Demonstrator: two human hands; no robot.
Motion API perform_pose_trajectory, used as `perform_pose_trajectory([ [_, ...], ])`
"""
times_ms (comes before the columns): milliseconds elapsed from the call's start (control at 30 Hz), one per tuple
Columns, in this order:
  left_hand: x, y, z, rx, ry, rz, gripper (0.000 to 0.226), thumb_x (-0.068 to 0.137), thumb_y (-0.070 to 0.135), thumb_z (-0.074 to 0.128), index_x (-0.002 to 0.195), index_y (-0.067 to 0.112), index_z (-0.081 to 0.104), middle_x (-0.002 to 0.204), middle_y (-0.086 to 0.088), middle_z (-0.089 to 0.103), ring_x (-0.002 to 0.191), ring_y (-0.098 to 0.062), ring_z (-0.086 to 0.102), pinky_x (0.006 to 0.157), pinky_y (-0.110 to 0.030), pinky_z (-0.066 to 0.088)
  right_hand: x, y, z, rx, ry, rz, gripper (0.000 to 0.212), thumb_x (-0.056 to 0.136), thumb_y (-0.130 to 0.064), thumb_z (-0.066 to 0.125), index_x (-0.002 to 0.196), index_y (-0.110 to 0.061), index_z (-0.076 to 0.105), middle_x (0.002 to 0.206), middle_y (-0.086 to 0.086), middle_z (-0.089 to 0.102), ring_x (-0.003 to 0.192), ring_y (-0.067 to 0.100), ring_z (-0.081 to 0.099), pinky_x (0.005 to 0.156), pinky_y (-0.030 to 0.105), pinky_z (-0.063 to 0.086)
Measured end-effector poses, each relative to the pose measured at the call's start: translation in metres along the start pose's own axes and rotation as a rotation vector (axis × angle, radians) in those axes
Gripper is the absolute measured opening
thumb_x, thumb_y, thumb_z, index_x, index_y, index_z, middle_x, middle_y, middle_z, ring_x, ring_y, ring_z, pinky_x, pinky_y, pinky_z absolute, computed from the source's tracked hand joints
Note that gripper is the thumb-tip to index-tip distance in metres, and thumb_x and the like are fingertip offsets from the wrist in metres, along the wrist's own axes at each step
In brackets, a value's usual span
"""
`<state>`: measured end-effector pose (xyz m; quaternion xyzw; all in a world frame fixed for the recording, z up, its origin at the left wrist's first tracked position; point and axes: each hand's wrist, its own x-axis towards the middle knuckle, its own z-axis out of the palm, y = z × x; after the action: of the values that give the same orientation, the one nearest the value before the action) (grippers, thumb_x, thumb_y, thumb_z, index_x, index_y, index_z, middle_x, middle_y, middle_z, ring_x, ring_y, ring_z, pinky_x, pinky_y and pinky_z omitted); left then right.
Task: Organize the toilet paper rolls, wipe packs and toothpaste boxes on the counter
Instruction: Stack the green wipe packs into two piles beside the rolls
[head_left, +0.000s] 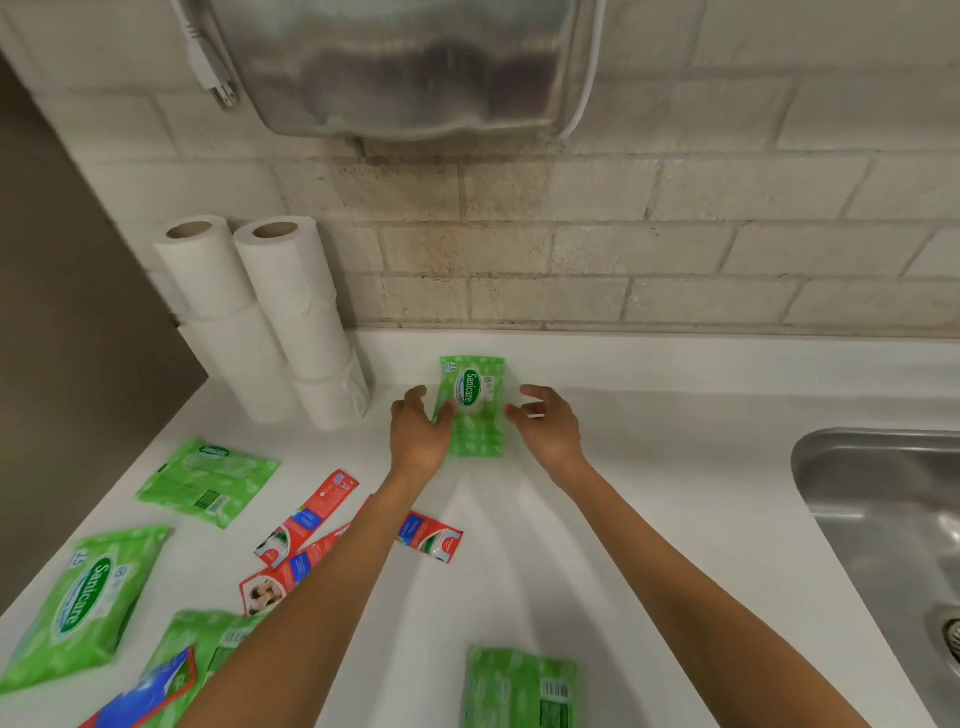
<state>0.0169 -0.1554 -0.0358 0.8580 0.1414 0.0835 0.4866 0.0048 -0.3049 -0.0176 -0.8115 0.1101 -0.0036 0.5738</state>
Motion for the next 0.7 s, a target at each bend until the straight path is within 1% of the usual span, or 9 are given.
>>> perform_pose_trajectory([
  [100,-0.021,0.007,-0.01,-0.005,0.004,0.073,0.044,0.09,0.028,0.057,0.128,0.008,0.048,0.124,-0.018,0.05,0.109,-0.03,0.056,0.092,-0.032,0.045,-0.021,-0.005,-0.01,0.055,-0.022,-0.015,0.036,0.085,-0.025,0.063,0.12,-0.015,0.058,0.098,0.004,0.063,0.089,0.016,0.059,0.076,0.026,0.043],
  [167,-0.041,0.011,-0.016,0.026,-0.047,0.138,0.038,0.088,0.025,0.06,0.121,0.008,0.054,0.116,-0.016,0.056,0.099,-0.027,0.059,0.083,-0.026,0.044,-0.038,-0.005,-0.016,0.085,-0.04,-0.033,0.032,0.086,-0.021,0.063,0.116,-0.011,0.061,0.091,0.005,0.063,0.085,0.021,0.062,0.077,0.031,0.047],
  [267,-0.072,0.011,-0.022,0.057,-0.202,0.179,0.033,0.084,0.02,0.065,0.115,0.008,0.059,0.109,-0.01,0.059,0.086,-0.018,0.056,0.077,-0.02,0.041,-0.059,0.0,-0.024,0.11,-0.04,-0.036,0.026,0.086,-0.018,0.063,0.11,-0.009,0.063,0.08,0.005,0.063,0.077,0.022,0.062,0.073,0.031,0.045],
  [333,-0.093,0.007,-0.025,0.09,-0.329,0.178,0.034,0.083,0.02,0.067,0.114,0.008,0.06,0.105,-0.006,0.058,0.083,-0.015,0.054,0.076,-0.021,0.042,-0.071,0.006,-0.029,0.125,-0.044,-0.011,0.024,0.086,-0.018,0.062,0.109,-0.01,0.063,0.074,0.0,0.062,0.07,0.019,0.06,0.071,0.03,0.045],
  [400,-0.113,-0.001,-0.027,0.144,-0.44,0.187,0.036,0.082,0.023,0.069,0.114,0.01,0.06,0.107,-0.005,0.058,0.084,-0.013,0.055,0.073,-0.02,0.042,-0.084,0.014,-0.035,0.133,-0.059,0.017,0.023,0.086,-0.019,0.062,0.108,-0.011,0.062,0.073,-0.002,0.061,0.066,0.016,0.06,0.069,0.026,0.045],
  [500,-0.139,-0.014,-0.03,0.24,-0.573,0.212,0.042,0.08,0.027,0.071,0.117,0.012,0.058,0.116,-0.007,0.059,0.09,-0.012,0.055,0.078,-0.018,0.04,-0.101,0.028,-0.042,0.117,-0.08,0.062,0.024,0.086,-0.018,0.063,0.109,-0.012,0.063,0.079,0.003,0.064,0.069,0.017,0.061,0.073,0.027,0.045],
  [567,-0.154,-0.023,-0.032,0.293,-0.649,0.217,0.052,0.077,0.028,0.073,0.123,0.013,0.055,0.123,-0.006,0.056,0.104,-0.013,0.054,0.084,-0.018,0.038,-0.111,0.037,-0.047,0.108,-0.091,0.093,0.025,0.085,-0.017,0.063,0.109,-0.011,0.063,0.085,0.006,0.065,0.066,0.015,0.061,0.072,0.026,0.045],
  [633,-0.168,-0.034,-0.035,0.354,-0.745,0.194,0.07,0.072,0.034,0.077,0.133,0.015,0.046,0.134,-0.003,0.049,0.122,-0.016,0.048,0.095,-0.02,0.036,-0.121,0.046,-0.051,0.109,-0.11,0.116,0.025,0.085,-0.016,0.063,0.109,-0.009,0.063,0.087,0.008,0.064,0.062,0.013,0.059,0.065,0.022,0.044],
  [700,-0.182,-0.043,-0.038,0.471,-0.851,0.202,0.091,0.066,0.043,0.079,0.141,0.017,0.035,0.143,0.0,0.039,0.132,-0.017,0.038,0.107,-0.027,0.031,-0.132,0.056,-0.054,0.11,-0.124,0.133,0.026,0.086,-0.014,0.062,0.11,-0.008,0.062,0.089,0.009,0.063,0.061,0.012,0.058,0.059,0.02,0.043],
])
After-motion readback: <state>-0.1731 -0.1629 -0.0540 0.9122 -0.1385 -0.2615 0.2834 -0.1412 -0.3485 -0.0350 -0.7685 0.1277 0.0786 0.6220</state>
